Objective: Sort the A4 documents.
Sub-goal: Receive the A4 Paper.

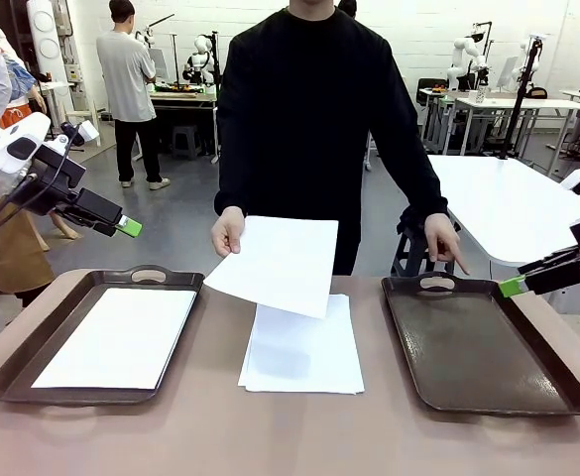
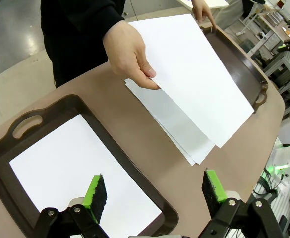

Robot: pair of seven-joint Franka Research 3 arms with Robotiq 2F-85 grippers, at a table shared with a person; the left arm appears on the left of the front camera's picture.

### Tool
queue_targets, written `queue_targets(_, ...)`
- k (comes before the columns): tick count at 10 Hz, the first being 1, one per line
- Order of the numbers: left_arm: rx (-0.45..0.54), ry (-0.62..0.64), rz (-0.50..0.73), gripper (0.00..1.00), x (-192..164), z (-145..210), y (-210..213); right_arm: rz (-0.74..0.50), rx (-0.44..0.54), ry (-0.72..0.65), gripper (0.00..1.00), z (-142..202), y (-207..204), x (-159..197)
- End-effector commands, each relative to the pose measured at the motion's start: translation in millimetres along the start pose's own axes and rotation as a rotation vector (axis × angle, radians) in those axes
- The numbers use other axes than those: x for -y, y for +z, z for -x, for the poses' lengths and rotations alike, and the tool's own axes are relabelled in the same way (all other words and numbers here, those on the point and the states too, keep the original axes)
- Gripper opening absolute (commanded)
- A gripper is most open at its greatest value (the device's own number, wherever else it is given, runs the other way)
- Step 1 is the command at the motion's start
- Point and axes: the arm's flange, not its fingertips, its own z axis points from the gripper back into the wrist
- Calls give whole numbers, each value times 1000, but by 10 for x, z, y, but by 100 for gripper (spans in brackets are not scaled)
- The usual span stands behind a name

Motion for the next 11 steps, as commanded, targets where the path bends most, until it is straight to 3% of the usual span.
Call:
queue_targets(1, 6, -1, 4, 100, 5, -6, 16, -145, -22, -89, 100, -108, -371, -32)
queue_targets(7, 6, -1, 4, 100, 5, -6, 16, -532, -116, -434, 100, -318, -1452, -213)
queue_targets(11, 6, -1, 4, 100, 5, -6, 16, -584, -57, -564, 100, -535, -1957, -258)
